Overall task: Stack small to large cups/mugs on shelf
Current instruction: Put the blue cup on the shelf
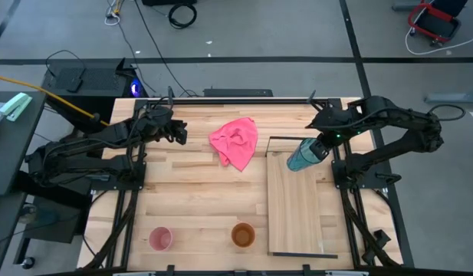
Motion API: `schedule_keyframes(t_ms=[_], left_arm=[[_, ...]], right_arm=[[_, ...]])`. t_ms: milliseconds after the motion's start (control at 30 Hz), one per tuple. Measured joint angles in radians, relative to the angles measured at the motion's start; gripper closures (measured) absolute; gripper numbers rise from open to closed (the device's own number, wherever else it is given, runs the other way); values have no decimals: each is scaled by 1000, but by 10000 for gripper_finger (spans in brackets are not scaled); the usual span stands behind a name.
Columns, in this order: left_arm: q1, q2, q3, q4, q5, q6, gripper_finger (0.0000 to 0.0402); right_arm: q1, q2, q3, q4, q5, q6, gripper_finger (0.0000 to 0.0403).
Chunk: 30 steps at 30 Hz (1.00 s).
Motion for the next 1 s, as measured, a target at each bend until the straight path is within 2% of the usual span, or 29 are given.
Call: schedule_keyframes(t_ms=[567, 833, 1000], left_arm=[[0, 0, 0, -2, 0, -6, 294], [0, 0, 0, -11, 0, -7, 294], [0, 0, 0, -11, 0, -7, 294]], right_arm=[[0, 179, 0, 1, 16, -210, 396], [0, 195, -1, 2, 5, -229, 396], [6, 189, -47, -1, -29, -228, 396]])
